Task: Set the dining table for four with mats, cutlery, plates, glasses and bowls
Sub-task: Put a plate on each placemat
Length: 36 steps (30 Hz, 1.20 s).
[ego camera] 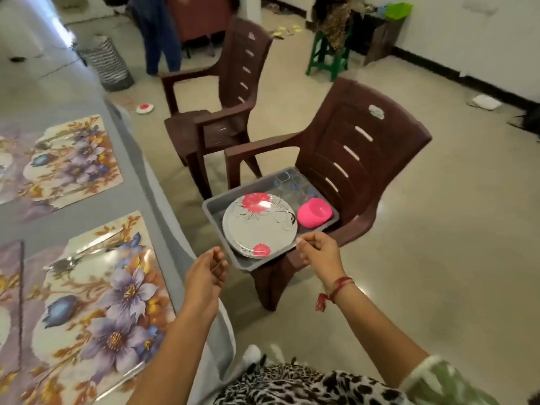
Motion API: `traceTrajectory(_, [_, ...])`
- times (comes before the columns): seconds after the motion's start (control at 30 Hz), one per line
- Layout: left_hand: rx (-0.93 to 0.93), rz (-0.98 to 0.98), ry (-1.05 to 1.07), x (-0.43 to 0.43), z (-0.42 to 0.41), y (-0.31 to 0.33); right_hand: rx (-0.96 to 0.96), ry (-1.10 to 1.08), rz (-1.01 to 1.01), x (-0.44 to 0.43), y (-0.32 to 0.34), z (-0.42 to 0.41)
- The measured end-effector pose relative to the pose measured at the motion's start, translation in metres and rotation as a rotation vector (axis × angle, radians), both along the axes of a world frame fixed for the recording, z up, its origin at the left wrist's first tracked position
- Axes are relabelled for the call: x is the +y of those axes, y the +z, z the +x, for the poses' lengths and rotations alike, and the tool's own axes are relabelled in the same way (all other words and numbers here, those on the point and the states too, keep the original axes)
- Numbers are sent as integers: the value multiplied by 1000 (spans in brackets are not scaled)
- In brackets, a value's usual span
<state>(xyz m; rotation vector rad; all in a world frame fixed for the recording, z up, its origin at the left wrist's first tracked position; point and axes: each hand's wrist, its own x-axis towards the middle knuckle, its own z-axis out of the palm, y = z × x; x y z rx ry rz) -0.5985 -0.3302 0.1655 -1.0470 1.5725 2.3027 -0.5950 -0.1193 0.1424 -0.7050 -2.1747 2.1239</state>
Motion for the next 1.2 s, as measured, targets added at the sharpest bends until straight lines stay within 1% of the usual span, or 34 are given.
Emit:
traceTrajectory(0.07, [-20,-1,77,0,-13,-7,-38,70,10,2,-11,-32])
traceTrajectory(0.2, [-73,-40,160,-1,-54,-25,-98,123,14,9,-31,-89])
traceTrajectory(0.43, [-109,-30,165,12,-143,-58,-237,141,67,27,-68,-164])
traceTrajectory(0.63, [-169,-142,120,27,-210,-107,-357,97,136,35,-119,-223])
traceTrajectory(0.8, [-223,-340,27,42,-246,-168,-552,146,247,44,-189,-262])
traceTrajectory(0.87, [-280,-431,-44,49,-258,-199,-643,185,289,47,-222,-272])
traceTrajectory(0.93, [-309,-561,-156,55,-268,-224,-730,211,352,47,-248,-278])
traceTrajectory(1.03, [-332,-831,-354,64,-288,-259,-840,204,424,48,-285,-283])
traceTrajectory(1.1, [-332,-957,-443,64,-299,-275,-869,165,394,48,-297,-284])
traceTrajectory(1.2, [-370,-1070,-557,58,-315,-300,-901,97,283,46,-313,-284])
